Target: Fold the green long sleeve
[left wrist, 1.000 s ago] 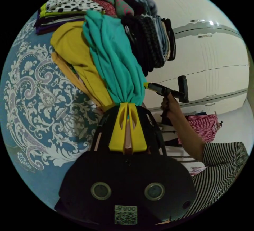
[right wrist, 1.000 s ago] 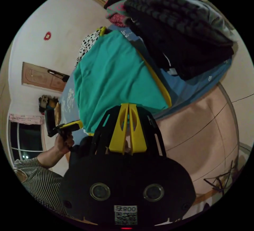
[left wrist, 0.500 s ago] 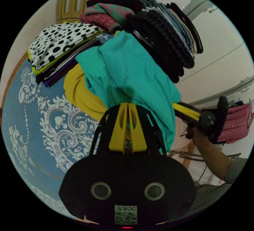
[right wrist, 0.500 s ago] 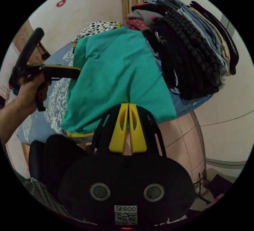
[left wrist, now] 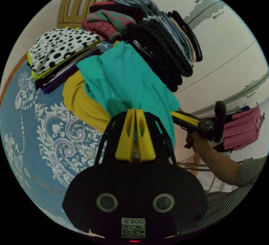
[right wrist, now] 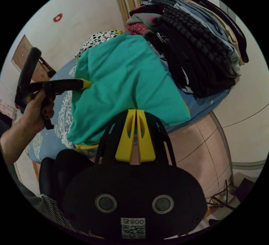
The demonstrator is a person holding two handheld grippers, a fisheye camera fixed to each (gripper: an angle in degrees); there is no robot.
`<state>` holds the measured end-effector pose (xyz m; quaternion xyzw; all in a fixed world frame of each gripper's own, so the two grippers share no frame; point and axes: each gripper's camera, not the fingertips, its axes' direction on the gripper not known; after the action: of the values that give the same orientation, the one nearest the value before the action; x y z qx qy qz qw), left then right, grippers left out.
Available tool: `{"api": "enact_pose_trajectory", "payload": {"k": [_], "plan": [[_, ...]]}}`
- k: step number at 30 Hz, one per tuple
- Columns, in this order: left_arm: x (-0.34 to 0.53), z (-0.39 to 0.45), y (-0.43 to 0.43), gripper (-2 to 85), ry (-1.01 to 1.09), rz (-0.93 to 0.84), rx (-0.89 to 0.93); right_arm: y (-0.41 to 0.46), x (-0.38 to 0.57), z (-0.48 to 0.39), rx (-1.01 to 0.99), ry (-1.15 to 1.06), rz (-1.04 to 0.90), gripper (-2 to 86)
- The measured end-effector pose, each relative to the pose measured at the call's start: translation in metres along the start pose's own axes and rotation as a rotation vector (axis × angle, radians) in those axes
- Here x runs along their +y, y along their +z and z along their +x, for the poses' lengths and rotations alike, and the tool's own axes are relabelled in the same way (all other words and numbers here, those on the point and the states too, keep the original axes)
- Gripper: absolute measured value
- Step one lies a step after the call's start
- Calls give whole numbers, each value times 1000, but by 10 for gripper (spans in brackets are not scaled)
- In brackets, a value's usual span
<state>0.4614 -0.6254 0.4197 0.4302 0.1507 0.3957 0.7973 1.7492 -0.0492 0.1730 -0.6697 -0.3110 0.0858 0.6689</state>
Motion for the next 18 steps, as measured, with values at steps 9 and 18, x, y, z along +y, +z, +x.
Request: {"api": "enact_pose_trajectory", "payload": {"k": [9,18], "plan": [[127,-33,-73,3,24,-79,-292,-62,-34,-49,-175,-17,185,6],[173,-32,-104,3,-27,-141,-300,-44,-148,-197,-373,-308,207,61]]}}
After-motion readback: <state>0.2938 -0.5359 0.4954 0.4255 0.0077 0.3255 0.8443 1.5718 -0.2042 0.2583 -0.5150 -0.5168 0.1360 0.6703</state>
